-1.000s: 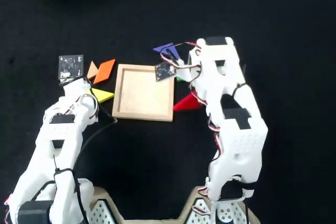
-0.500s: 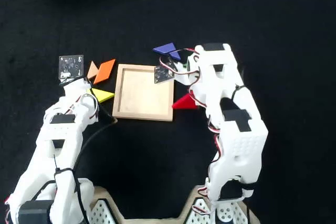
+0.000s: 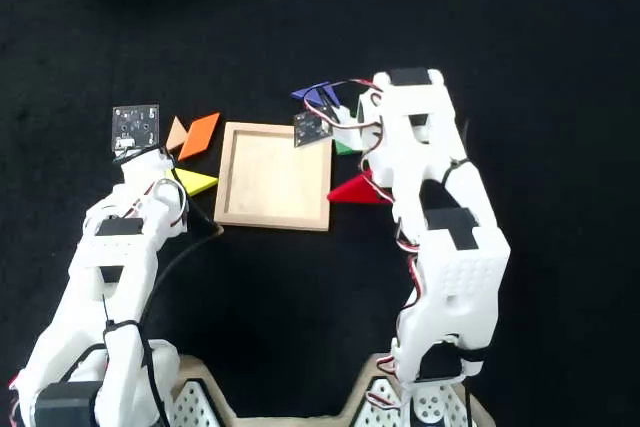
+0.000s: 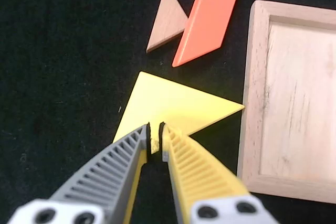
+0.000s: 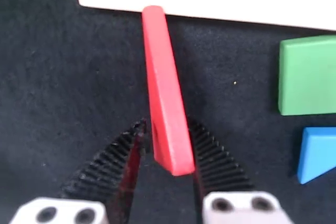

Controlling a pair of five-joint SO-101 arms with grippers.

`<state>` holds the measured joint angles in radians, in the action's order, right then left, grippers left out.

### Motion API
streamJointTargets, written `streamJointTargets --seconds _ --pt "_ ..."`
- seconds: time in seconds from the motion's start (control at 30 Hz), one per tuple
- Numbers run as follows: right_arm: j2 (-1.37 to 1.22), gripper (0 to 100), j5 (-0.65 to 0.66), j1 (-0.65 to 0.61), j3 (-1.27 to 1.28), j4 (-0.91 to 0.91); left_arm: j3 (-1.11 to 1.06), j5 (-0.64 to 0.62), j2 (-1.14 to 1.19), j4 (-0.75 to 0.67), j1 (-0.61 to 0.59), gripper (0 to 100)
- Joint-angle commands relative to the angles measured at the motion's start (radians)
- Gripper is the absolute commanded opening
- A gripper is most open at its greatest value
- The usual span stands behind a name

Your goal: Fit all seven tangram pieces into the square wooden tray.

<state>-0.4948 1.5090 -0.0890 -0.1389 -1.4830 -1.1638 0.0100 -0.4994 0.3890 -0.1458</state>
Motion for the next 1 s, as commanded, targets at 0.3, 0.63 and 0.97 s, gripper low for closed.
streamJointTargets --seconds 0.3,0.63,0.97 --pt "0.045 1.8 -0.012 -0.08 -0.048 -0.015 0.004 0.011 0.0 -0.017 0.008 6" --pt "0.246 1.1 -0.413 -0.1 -0.102 -0.017 0.004 0.006 0.0 -0.015 0.004 6" --pt "0.332 1.4 -1.269 -0.313 -0.025 0.132 -0.005 0.005 0.0 -0.015 0.001 6"
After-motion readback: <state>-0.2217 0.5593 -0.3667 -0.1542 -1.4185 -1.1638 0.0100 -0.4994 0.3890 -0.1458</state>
